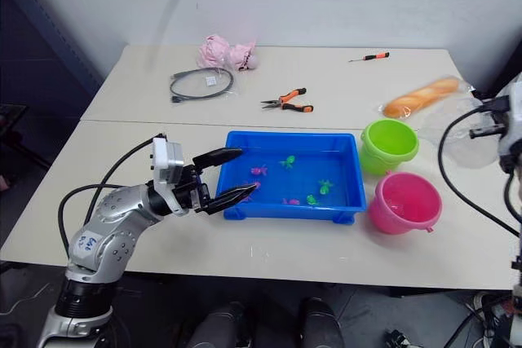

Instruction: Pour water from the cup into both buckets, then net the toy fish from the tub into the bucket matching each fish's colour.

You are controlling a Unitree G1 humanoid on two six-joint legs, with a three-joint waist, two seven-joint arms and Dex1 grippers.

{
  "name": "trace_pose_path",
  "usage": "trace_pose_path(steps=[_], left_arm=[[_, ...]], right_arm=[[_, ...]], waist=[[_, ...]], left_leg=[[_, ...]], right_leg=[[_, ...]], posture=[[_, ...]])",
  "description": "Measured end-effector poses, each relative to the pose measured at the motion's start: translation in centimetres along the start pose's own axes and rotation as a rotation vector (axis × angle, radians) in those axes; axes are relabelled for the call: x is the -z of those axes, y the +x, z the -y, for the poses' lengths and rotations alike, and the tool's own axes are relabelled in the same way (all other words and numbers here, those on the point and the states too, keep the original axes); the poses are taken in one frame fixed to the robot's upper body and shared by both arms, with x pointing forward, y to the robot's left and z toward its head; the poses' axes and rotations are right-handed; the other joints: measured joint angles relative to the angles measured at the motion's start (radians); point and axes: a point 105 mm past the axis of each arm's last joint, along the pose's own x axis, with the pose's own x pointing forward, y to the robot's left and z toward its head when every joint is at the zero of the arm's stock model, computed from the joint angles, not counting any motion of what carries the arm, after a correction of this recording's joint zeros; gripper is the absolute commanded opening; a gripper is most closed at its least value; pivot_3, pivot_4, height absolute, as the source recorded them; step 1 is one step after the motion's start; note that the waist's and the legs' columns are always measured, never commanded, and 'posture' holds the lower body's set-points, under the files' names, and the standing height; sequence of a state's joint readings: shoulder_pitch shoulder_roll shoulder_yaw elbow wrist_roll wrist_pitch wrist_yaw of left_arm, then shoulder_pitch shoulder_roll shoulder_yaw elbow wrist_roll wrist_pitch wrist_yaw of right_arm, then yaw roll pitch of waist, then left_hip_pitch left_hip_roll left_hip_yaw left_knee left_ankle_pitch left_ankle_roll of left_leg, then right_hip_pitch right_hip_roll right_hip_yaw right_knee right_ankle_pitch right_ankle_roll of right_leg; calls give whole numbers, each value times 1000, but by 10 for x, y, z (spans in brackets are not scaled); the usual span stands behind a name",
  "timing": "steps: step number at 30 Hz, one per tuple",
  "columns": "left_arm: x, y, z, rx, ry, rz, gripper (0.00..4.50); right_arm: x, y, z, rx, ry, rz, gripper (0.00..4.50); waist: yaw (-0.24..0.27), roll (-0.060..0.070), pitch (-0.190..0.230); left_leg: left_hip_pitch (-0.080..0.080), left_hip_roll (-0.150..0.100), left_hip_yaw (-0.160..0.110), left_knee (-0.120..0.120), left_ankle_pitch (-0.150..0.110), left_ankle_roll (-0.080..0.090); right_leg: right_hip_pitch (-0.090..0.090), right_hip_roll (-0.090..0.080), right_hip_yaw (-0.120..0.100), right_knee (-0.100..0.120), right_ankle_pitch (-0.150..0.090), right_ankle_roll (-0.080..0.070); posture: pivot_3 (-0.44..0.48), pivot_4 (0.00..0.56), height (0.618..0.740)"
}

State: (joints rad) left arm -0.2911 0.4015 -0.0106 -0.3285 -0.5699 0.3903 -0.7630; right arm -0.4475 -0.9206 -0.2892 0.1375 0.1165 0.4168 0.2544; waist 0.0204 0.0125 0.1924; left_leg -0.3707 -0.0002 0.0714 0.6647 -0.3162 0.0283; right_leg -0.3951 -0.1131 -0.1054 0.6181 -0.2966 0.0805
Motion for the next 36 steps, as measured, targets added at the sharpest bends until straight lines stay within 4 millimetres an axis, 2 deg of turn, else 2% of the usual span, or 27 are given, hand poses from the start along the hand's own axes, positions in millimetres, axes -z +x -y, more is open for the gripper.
trace_pose_path(steps=[6,13,17,21,36], left_arm=[[4,-2,3,-17,-4,-10,4500],[4,-5,1,-35,6,-20,4500],[4,-5,1,-41,12,-25,4500],[4,-5,0,-46,19,-25,4500],[3,-5,-3,-59,37,-22,4500]], right_arm=[[-4,15,-7,-2,-88,27,20],[-3,23,-22,-36,-256,69,20],[-14,25,-20,-14,-320,124,20],[-15,25,-20,-5,-366,140,20],[-33,29,-35,-20,-544,244,20]], waist=[[1,0,0],[0,0,0],[0,0,0],[0,0,0],[-4,0,0]], left_leg=[[0,0,0,0,1,-1],[0,0,0,0,1,-1],[0,0,0,0,1,-2],[0,0,0,0,2,-2],[0,0,0,0,2,-2]], right_leg=[[0,0,0,0,0,0],[0,0,0,0,0,0],[0,0,0,0,0,0],[0,0,0,0,0,0],[0,1,0,0,0,0]], posture=[[0,150,740],[0,150,740],[0,150,740],[0,150,740],[0,150,740]])
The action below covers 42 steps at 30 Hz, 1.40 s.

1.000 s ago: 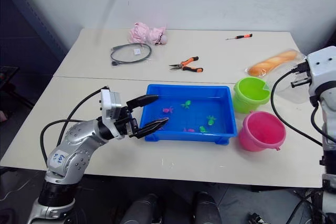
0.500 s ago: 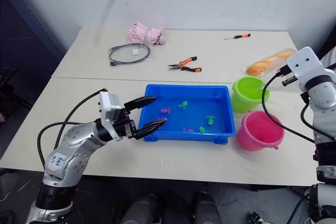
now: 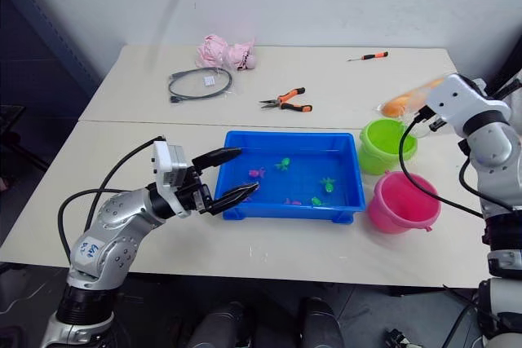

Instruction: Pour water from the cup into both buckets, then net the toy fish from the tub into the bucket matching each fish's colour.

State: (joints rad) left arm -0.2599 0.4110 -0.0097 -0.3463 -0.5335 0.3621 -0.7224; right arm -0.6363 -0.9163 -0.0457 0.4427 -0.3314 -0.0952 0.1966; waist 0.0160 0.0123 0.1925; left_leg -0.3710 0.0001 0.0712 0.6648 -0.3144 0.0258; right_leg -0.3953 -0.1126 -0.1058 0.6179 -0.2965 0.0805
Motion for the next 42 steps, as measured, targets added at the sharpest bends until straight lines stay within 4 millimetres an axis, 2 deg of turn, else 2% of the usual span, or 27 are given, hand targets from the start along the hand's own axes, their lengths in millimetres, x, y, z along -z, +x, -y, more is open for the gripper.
trace_pose_path(steps=[8,18,23,27,29,31,33,39,42], left_arm=[[0,-1,-1,-2,12,-3,4500],[0,-1,-1,-5,15,-2,4500],[0,-1,-1,-2,14,-1,4500],[-1,-1,1,17,8,6,4500],[-2,0,1,19,10,8,4500],[-4,0,0,22,16,13,4500],[-5,1,0,29,14,18,4500],[-8,0,-2,53,28,15,4500],[-8,-5,-3,70,25,-3,4500]], right_arm=[[-10,-2,7,37,-106,71,20],[-9,-7,1,50,-132,101,20],[0,-12,-2,42,-84,78,20],[6,-14,11,105,85,52,20],[10,-15,14,124,222,30,20],[13,-15,12,103,442,25,20],[17,-16,11,84,564,7,20],[61,-30,49,247,1000,-121,20],[84,-43,51,309,1179,-172,20]], waist=[[-4,0,0],[-5,0,0],[-6,0,0],[-6,0,0],[-7,0,0],[-9,0,0],[-9,0,0],[1,0,0],[4,0,0]], left_leg=[[0,0,0,0,0,0],[0,0,0,0,0,0],[0,0,0,0,0,0],[0,0,0,0,0,0],[0,0,0,0,0,0],[0,1,0,0,0,0],[0,0,0,0,0,0],[0,0,-1,0,0,1],[0,0,-1,0,0,2]], right_leg=[[0,0,0,0,0,0],[0,0,0,0,0,0],[0,0,0,0,0,0],[0,0,0,0,0,0],[0,0,0,1,0,0],[1,0,0,1,0,0],[1,0,0,1,0,0],[1,0,-1,1,0,0],[1,0,-1,0,0,0]], posture=[[0,150,740],[0,150,740],[0,150,740],[0,150,740],[0,150,740],[0,150,740],[0,150,740],[0,150,740],[0,150,740]])
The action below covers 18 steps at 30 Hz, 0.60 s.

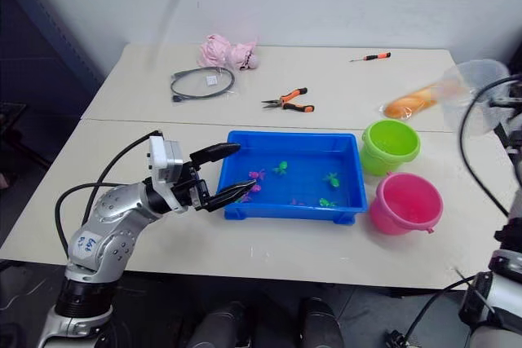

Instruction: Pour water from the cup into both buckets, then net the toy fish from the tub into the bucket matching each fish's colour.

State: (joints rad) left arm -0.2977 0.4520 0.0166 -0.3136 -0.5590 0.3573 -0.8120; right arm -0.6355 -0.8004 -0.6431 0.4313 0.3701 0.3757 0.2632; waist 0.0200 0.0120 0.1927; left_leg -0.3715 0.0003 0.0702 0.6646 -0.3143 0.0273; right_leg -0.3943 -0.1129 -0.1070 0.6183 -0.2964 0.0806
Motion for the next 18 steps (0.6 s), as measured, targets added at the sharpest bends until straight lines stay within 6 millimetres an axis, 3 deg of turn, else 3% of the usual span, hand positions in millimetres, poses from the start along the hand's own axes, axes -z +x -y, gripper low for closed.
trace_pose_path(steps=[2,4,6,8,18], left_arm=[[1,-2,3,37,-23,-7,4500],[2,-2,7,69,-41,-19,4500],[5,-1,9,86,-53,-29,4500],[7,1,12,99,-63,-32,4500],[3,1,13,97,-49,-38,4500]], right_arm=[[19,-6,15,43,110,-47,20],[55,-16,29,91,190,-131,20],[93,-26,32,120,272,-211,20],[119,-34,31,140,331,-266,20],[145,-42,36,210,352,-210,20]], waist=[[0,-1,0],[1,-1,-1],[0,-1,-1],[-5,0,0],[-25,1,0]], left_leg=[[0,0,0,0,0,0],[0,0,0,0,0,0],[0,0,0,0,0,1],[1,-1,2,0,0,1],[2,0,1,0,0,1]], right_leg=[[1,0,0,0,0,0],[1,0,0,0,0,0],[1,0,1,0,0,0],[0,0,2,0,0,0],[0,0,3,1,0,0]], posture=[[0,150,740],[0,150,740],[0,150,740],[0,150,740],[0,150,740]])
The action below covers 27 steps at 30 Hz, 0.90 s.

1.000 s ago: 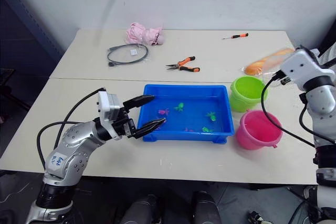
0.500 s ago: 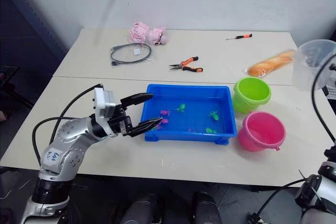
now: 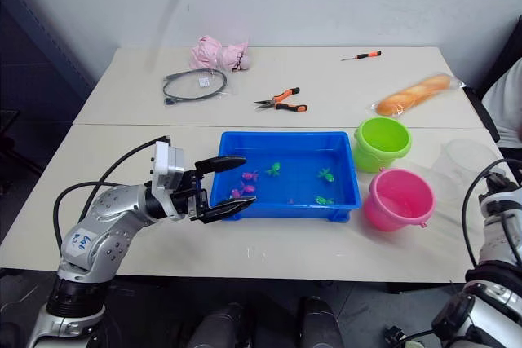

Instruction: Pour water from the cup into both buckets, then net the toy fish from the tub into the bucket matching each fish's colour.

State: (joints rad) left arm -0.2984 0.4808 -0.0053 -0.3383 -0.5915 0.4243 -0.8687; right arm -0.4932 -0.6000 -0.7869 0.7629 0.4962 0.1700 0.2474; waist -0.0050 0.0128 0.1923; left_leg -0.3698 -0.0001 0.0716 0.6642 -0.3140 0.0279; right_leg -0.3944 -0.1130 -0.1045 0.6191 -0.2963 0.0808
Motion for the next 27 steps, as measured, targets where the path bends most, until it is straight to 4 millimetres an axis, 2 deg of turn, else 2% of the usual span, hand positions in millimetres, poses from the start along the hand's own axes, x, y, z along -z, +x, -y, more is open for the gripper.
trace_pose_path(steps=[3,5,10,16,21,22,24,26,27], left_arm=[[-1,0,-1,-2,7,-5,4500],[-2,-1,-3,-9,18,-3,4500],[-3,-7,-9,-39,26,-8,4500],[8,-19,-9,-71,-5,-47,4500],[5,-26,-13,-95,15,-55,4500],[4,-33,-16,-117,25,-65,4500],[5,-49,-21,-166,35,-92,4500],[12,-71,-22,-194,40,-161,4500],[15,-89,-26,-231,39,-215,4500]], right_arm=[[0,0,1,1,9,2,1136],[6,-3,5,11,6,-18,2081],[22,-21,28,40,-55,-96,4323],[19,-51,45,-33,-188,-166,4422],[4,-76,40,-181,-279,-191,4422],[-4,-84,31,-261,-314,-179,4422],[-24,-97,2,-442,-352,-107,4422],[-49,-105,-39,-619,-425,-37,4422],[-67,-112,-64,-726,-516,3,4422]], waist=[[2,0,0],[2,0,0],[8,0,0],[5,0,0],[7,0,0],[7,0,0],[-1,0,0],[-12,1,0],[-17,1,0]], left_leg=[[0,0,0,0,0,0],[0,0,0,0,0,0],[-1,0,-1,0,0,0],[0,0,-1,-1,-1,0],[0,1,-1,-2,-2,0],[0,1,-1,-3,-2,-1],[1,1,0,-4,-4,0],[2,2,1,-3,-5,1],[2,2,1,-3,-7,4]], right_leg=[[0,0,0,0,0,0],[0,0,0,-1,0,0],[0,-1,-1,-2,0,0],[0,-1,0,-1,0,0],[0,-1,0,-1,0,0],[0,-1,0,-2,0,0],[0,0,1,-2,0,0],[-1,0,2,-1,0,0],[-1,0,2,-1,0,0]], posture=[[0,150,740],[0,150,740],[0,150,740],[0,150,740],[0,150,740],[0,150,740],[0,150,740],[0,150,740],[0,150,740]])
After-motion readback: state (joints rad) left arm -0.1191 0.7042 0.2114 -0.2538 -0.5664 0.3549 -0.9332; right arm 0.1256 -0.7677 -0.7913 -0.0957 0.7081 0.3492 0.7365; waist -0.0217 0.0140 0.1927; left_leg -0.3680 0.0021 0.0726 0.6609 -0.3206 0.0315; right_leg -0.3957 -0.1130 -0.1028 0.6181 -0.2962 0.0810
